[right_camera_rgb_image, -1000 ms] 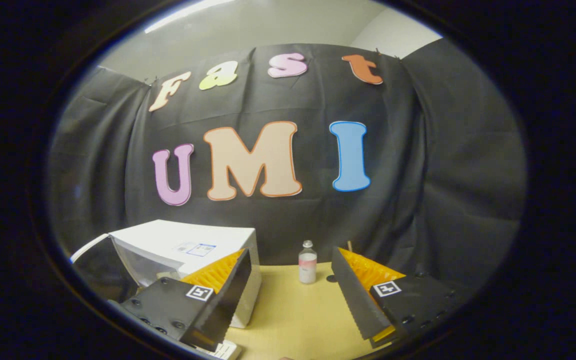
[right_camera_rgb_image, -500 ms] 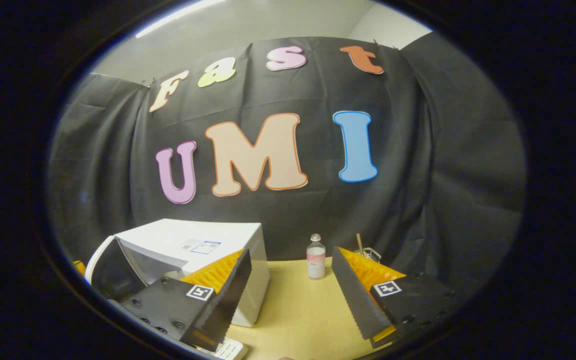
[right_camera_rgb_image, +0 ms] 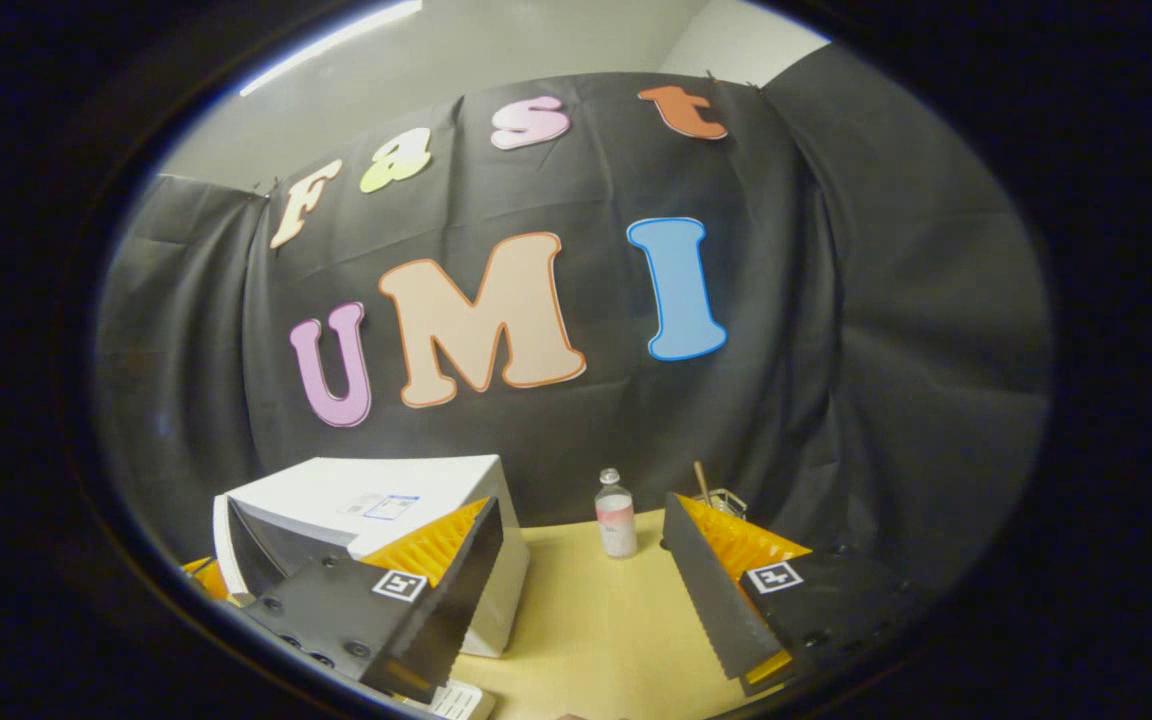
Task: Open the microwave oven with the left hand, put the food in, and close the microwave oven.
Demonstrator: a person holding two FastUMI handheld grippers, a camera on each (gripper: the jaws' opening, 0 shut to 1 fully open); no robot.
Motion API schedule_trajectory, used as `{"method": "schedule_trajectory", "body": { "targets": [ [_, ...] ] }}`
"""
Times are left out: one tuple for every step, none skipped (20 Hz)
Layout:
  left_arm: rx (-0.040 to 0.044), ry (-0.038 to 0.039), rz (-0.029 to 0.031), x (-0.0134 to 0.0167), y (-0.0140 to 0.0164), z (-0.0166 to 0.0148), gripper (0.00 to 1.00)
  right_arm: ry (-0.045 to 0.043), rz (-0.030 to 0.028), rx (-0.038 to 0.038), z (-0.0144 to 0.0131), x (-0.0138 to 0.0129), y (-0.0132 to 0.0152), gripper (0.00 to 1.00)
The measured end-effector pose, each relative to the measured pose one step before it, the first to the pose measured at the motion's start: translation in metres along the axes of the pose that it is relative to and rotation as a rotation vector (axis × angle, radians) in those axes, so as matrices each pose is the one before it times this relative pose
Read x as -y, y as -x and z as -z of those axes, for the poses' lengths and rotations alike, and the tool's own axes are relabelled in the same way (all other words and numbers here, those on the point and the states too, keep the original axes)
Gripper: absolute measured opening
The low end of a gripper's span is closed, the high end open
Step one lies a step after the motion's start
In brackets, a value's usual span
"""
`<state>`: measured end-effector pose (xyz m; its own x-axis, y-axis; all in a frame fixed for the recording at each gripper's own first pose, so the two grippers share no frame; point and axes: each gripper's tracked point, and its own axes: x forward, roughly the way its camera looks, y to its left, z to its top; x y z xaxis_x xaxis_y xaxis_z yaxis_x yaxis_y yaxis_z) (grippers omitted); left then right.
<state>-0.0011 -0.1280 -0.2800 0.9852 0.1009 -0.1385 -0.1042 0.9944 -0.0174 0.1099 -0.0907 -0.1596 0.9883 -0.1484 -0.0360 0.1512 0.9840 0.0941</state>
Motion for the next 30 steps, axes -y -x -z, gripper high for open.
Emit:
{"method": "schedule_trajectory", "body": {
  "targets": [
    [0.00454, 0.00574, 0.0046, 0.00597, -0.00465, 0.00103, 0.01, -0.01217, 0.01137, -0.00134, 0.00068, 0.00453, -0.00254, 0.92],
    [-0.00439, 0.00483, 0.01012, 0.00642, -0.00461, 0.00245, 0.01, -0.01003, 0.007, -0.00478, 0.00111, 0.0027, -0.00231, 0.92],
    [-0.00219, 0.00618, 0.01235, 0.00699, -0.00475, 0.00214, 0.01, -0.00745, 0.00271, -0.00812, 0.00332, 0.00185, -0.002, 0.92],
    [0.00472, 0.00701, 0.00974, 0.00551, -0.00472, -0.00058, 0.01, -0.00564, 0.00122, -0.01201, 0.00293, 0.00149, -0.00291, 0.92],
    [0.01014, 0.00679, 0.00476, 0.00397, -0.00499, -0.00172, 0.01, -0.00565, -0.00028, -0.01174, 0.00325, 0.00186, -0.00181, 0.92],
    [0.00759, 0.0051, 0.00271, 0.00406, -0.0051, -0.00081, 0.0, -0.00507, -0.00162, -0.00953, 0.00217, 0.00117, -0.00142, 0.92],
    [0.00827, 0.00133, 0.00597, 0.00477, -0.00551, -0.00129, 0.01, -0.00382, 0.00002, -0.00504, 0.00046, 0.00081, -0.00124, 0.92],
    [0.00706, -0.00238, 0.00769, 0.00533, -0.00567, -0.00176, 0.01, -0.00097, 0.00238, 0.00036, -0.00073, 0.00106, -0.00059, 0.99],
    [0.00337, -0.00466, 0.00862, 0.00498, -0.00534, -0.0004, 0.01, 0.0002, 0.00302, 0.00365, -0.00039, 0.0013, -0.00012, 0.92],
    [-0.00273, -0.00445, 0.00881, 0.00467, -0.00452, 0.00113, 0.01, 0.00145, 0.00224, 0.0014, -0.00116, 0.00084, 0.00148, 0.92],
    [0.00273, -0.00106, 0.00278, 0.00215, -0.00276, 0.00051, 0.01, 0.00287, 0.00256, 0.00091, 0.0005, 0.00101, 0.00245, 0.92],
    [0.00254, -0.00166, 0.00017, 0.00252, -0.00322, 0.00003, 0.01, 0.00378, 0.00283, 0.00599, -0.00168, 0.00144, 0.00216, 0.92],
    [-0.00127, -0.00496, 0.00412, 0.00402, -0.00274, 0.00074, 0.01, 0.00242, 0.00288, 0.00991, -0.00307, 0.0006, 0.00286, 0.99],
    [0.00093, 0.00042, 0.0052, 0.00306, -0.00239, 0.00004, 0.01, -0.00124, 0.00128, 0.01021, -0.00357, -0.00014, 0.0032, 0.92],
    [-0.0012, -0.00011, 0.00746, 0.00312, -0.00106, 0.00209, 0.0, -0.00282, -0.00345, 0.00914, -0.0024, -0.00112, 0.00215, 0.92],
    [-0.00232, 0.00086, 0.0083, 0.00403, -0.00174, 0.00037, 0.01, -0.00298, -0.00645, 0.00759, -0.00163, -0.0019, 0.00144, 0.92],
    [-0.00179, 0.00018, 0.00761, 0.00362, -0.00209, 0.00037, 0.01, -0.00297, -0.00589, 0.00457, -0.00124, -0.0013, 0.00122, 0.92],
    [-0.00123, -0.00174, 0.00394, 0.00316, -0.00082, 0.00056, 0.0, -0.0014, -0.00366, 0.00221, -0.00124, -0.00105, 0.00118, 0.99],
    [-0.0032, -0.0055, 0.00495, 0.00264, -0.0024, 0.00057, 0.01, -0.0003, -0.00068, 0.00192, 0.00082, 0.00021, 0.00044, 0.99],
    [-0.00265, -0.00577, 0.00411, 0.00296, -0.002, 0.00002, 0.01, 0.0011, 0.00162, -0.00013, -0.00017, 0.00011, 0.00037, 0.99],
    [0.00172, -0.00726, 0.004, 0.00264, -0.00167, 0.00019, 0.0, -0.00066, 0.00169, -0.00134, 0.00043, -0.00021, 0.00026, 0.99],
    [0.00371, -0.00946, 0.00737, 0.00256, -0.00303, -0.00166, 0.01, -0.00285, -0.00207, 0.00307, -0.0019, -0.00149, 0.00026, 0.99],
    [0.0048, -0.00724, 0.00254, 0.00085, -0.00235, -0.00024, 0.01, -0.00261, -0.00424, 0.00648, -0.0016, -0.00195, 0.00169, 0.99],
    [-0.00483, -0.00612, -0.00061, -0.00099, -0.00331, 0.00069, 0.01, -0.00132, -0.0037, 0.00729, -0.00226, -0.00136, 0.00161, 0.99],
    [-0.00446, -0.0017, -0.00163, -0.00086, -0.00279, 0.00179, 0.01, -0.00058, -0.0024, 0.00741, -0.00173, -0.0012, 0.0013, 0.99],
    [-0.00319, 0.00074, -0.00064, 0.0001, -0.00089, 0.00082, 0.0, 0.00026, -0.00164, 0.00735, -0.00159, -0.00152, 0.0017, 0.99],
    [-0.00466, 0.00114, -0.00204, -0.00069, -0.0009, 0.00106, 0.0, 0.00238, -0.00124, 0.00571, -0.00128, -0.0012, 0.0021, 0.99],
    [-0.00221, -0.00255, -0.00179, -0.00094, -0.00234, 0.00014, 0.0, 0.00464, -0.00168, 0.00514, -0.00098, -0.00097, 0.00183, 0.92],
    [-0.00213, -0.00338, -0.00453, -0.00034, 0.00017, 0.00314, 0.01, 0.01027, -0.00444, 0.00771, -0.00193, -0.00232, 0.00144, 0.92],
    [-0.00873, -0.00109, -0.00334, -0.00061, -0.00096, 0.00121, 0.0, 0.01198, -0.00384, 0.00741, -0.00189, -0.0019, 0.00129, 0.91]
  ]
}}
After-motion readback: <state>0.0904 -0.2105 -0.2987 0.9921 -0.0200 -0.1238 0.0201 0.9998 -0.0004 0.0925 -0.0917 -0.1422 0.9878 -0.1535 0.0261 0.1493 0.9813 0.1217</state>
